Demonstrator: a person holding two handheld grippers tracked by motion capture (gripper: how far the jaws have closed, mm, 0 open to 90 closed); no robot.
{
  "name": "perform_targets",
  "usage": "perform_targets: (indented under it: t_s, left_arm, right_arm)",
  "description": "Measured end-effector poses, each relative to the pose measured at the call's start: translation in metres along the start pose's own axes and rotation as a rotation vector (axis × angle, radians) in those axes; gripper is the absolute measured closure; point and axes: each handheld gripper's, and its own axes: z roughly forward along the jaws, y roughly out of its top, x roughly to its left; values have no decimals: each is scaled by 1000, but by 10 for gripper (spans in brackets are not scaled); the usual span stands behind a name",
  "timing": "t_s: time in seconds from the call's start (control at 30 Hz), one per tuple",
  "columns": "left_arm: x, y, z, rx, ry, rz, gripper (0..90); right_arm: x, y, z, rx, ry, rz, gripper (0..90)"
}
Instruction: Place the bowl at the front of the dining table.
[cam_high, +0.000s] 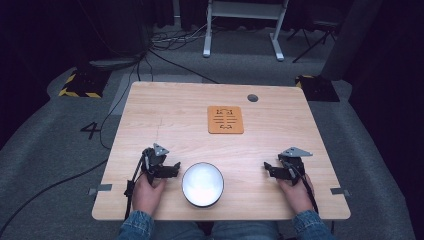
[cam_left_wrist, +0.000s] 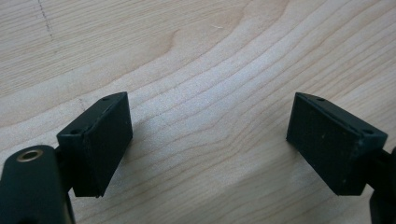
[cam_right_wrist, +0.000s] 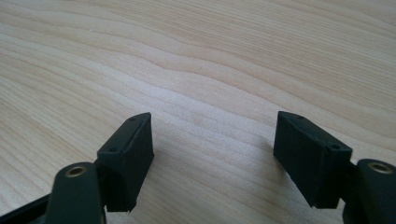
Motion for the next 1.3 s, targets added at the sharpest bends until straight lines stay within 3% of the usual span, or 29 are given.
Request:
perform_targets:
  t_s: [0.6,0.77,0.87,0.9,0.93,0.97,1.03,1.3]
  left_arm:
    - [0,0,0,0,-1,0,145]
    - [0,0,0,0,0,0,145]
    - [0,0,0,0,0,0,145]
    - [0,0,0,-2,-2,0,145]
    - [0,0,0,0,0,0,145]
    - [0,0,0,0,0,0,145]
    - [0,0,0,0,-1,0,145]
    - [0,0,0,0,0,0,145]
  right_arm:
    - [0,0,0,-3,1,5,285]
    - [1,0,0,-4,-5,19,303]
    - [3,2,-2,11,-10,26,367]
    - [4,6,-4,45,-6,39,413]
    - [4,6,-4,45,-6,39,413]
    - [7,12,-6,86,14,55,445]
    - [10,20,-10,112,36,51,472]
    - [26,47,-26,122,94,-10,474]
